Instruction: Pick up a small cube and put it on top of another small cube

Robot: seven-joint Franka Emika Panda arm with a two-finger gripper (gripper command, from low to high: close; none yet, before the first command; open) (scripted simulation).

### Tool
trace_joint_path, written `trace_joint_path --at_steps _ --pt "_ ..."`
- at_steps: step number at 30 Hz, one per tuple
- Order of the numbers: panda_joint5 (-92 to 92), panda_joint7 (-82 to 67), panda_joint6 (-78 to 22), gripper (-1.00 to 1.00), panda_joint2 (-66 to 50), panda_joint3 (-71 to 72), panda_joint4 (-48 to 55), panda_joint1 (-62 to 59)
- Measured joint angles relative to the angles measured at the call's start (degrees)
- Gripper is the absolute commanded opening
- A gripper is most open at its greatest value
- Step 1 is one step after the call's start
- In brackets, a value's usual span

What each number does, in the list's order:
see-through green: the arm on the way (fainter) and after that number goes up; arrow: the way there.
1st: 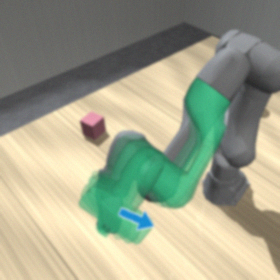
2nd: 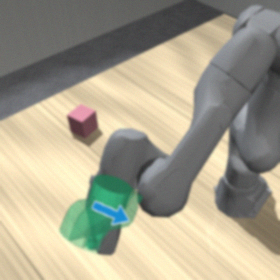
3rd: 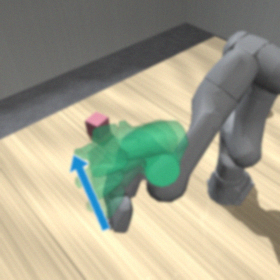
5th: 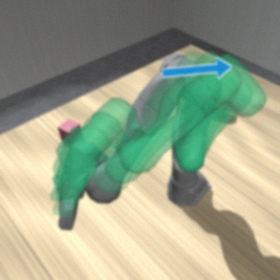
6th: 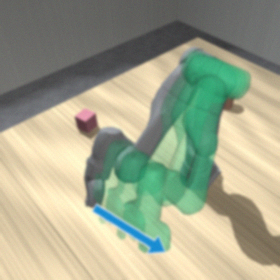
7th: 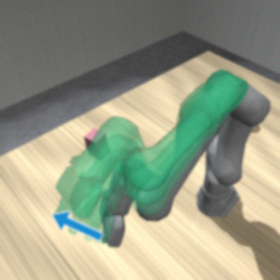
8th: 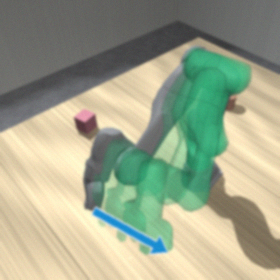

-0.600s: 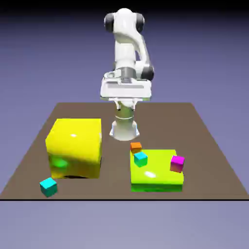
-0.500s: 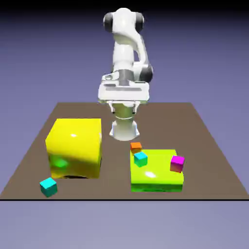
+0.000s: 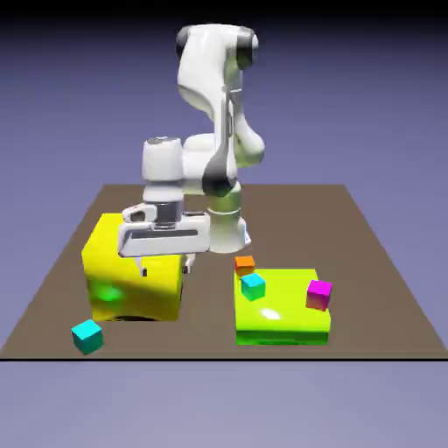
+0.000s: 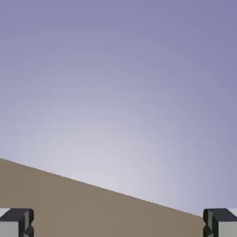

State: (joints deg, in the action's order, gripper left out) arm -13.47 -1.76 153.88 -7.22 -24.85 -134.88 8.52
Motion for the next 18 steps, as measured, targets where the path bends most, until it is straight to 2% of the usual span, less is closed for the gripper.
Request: trace_joint_path --at_steps 18 --pt "-12.6 -41.4 -18.9 0.0 -37.4 -23.3 24.5 7.5"
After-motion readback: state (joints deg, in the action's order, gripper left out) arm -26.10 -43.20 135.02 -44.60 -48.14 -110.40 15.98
